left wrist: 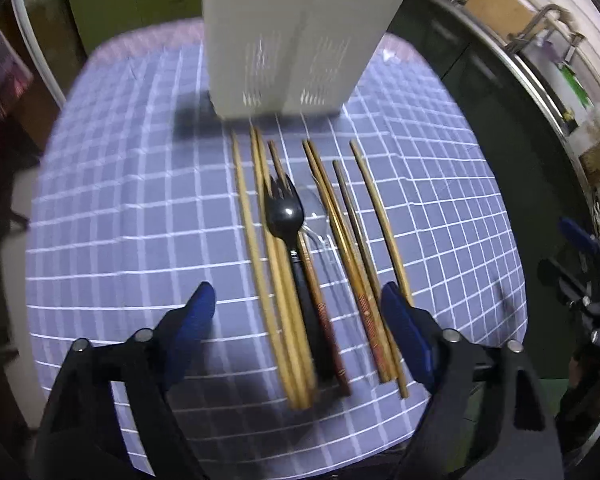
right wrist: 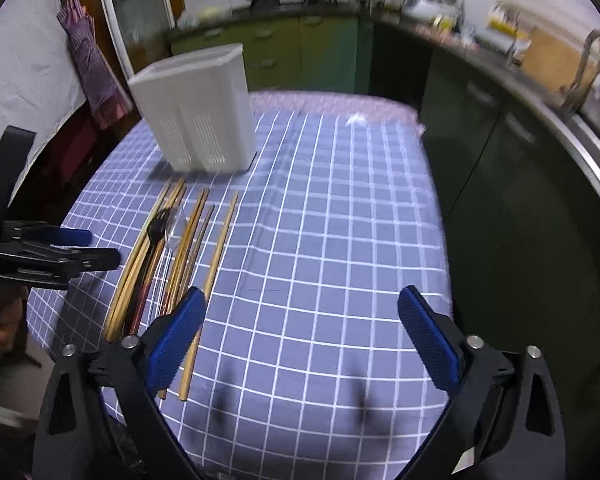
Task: Organize utensils
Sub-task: 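Lower the left tool onto the black fork and close its fingers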
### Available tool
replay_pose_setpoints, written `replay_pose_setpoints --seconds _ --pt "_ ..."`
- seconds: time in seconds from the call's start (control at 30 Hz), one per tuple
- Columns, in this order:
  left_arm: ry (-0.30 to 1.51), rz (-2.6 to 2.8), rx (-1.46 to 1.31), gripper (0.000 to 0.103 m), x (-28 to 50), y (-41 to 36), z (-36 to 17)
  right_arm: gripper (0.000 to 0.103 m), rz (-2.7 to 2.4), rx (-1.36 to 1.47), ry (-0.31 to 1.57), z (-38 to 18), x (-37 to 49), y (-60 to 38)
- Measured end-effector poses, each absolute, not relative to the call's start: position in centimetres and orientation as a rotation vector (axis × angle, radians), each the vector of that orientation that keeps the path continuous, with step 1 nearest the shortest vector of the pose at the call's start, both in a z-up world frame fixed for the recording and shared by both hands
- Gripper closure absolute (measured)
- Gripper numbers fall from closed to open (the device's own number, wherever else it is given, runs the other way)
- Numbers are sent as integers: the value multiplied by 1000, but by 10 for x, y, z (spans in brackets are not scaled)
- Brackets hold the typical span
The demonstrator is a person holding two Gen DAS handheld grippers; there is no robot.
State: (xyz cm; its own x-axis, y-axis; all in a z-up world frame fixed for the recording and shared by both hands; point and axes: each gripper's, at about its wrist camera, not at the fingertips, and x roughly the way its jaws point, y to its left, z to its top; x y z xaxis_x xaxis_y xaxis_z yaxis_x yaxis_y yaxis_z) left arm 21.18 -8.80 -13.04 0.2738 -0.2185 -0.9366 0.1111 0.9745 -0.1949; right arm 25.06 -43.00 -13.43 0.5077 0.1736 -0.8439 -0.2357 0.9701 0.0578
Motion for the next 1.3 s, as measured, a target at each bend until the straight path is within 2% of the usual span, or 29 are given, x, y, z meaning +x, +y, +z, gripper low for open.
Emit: replay_pose_setpoints --seconds 0.1,0.17,0.2,0.27,0.47,0.73,0.93,1.3 --pt "1315 -181 -94 32 224 -94 -138 29 264 -61 1062 -145 271 -429" --pt "1333 -154 -94 37 230 -95 -142 45 265 -63 1068 -148 275 -427" --pt "1345 -149 -97 39 234 -95 -144 47 267 -69 1067 -149 277 -425" --pt "1373 -152 -114 53 238 -97 -150 47 277 -88 1062 -149 277 -421" --pt "1417 -179 -126 78 244 -111 -162 47 291 -108 1065 -155 276 -413" --pt "1429 -145 -101 84 257 -122 -173 46 297 -107 1065 -157 273 -415" --pt "1432 -155 -114 96 260 -116 -174 45 301 -114 1067 -160 272 -415" --pt "1444 -167 -90 96 266 -122 -176 43 304 -127 1073 -161 271 -411"
